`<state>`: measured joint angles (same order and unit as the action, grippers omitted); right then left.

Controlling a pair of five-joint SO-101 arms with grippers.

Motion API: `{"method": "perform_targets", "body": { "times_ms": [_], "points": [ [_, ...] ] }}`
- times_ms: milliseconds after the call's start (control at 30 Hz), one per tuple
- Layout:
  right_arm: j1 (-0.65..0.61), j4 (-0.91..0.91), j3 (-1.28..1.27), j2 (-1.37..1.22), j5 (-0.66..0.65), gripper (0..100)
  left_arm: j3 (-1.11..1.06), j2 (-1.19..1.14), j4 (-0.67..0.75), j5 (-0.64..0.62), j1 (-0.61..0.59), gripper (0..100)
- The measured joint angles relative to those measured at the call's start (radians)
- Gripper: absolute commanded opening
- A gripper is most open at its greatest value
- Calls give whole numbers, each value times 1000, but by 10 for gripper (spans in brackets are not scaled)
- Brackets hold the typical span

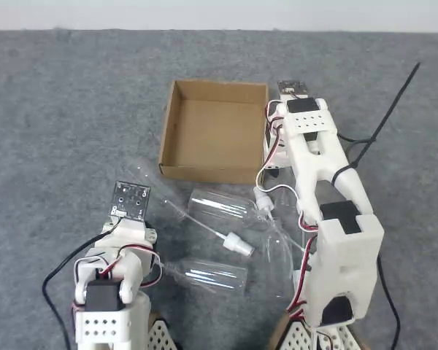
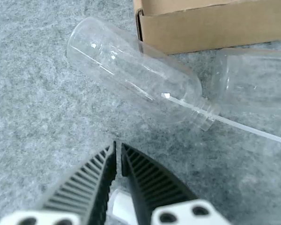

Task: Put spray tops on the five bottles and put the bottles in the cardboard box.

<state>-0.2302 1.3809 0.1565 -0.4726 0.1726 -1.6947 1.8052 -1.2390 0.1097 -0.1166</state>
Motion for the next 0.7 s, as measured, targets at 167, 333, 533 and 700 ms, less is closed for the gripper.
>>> {"method": "perform_targets", "body": {
  "times_ms": [167,333,533,700],
  "points": [
    [0,-14,0,0,0,208,0,0,0,0,0,12],
    [0,-15,0,-2,0,202,0,0,0,0,0,12],
    [2,-17,11,-52,0,198,0,0,0,0,0,12],
    [2,-17,11,-54,0,109,0,0,0,0,0,12]
  ]
}}
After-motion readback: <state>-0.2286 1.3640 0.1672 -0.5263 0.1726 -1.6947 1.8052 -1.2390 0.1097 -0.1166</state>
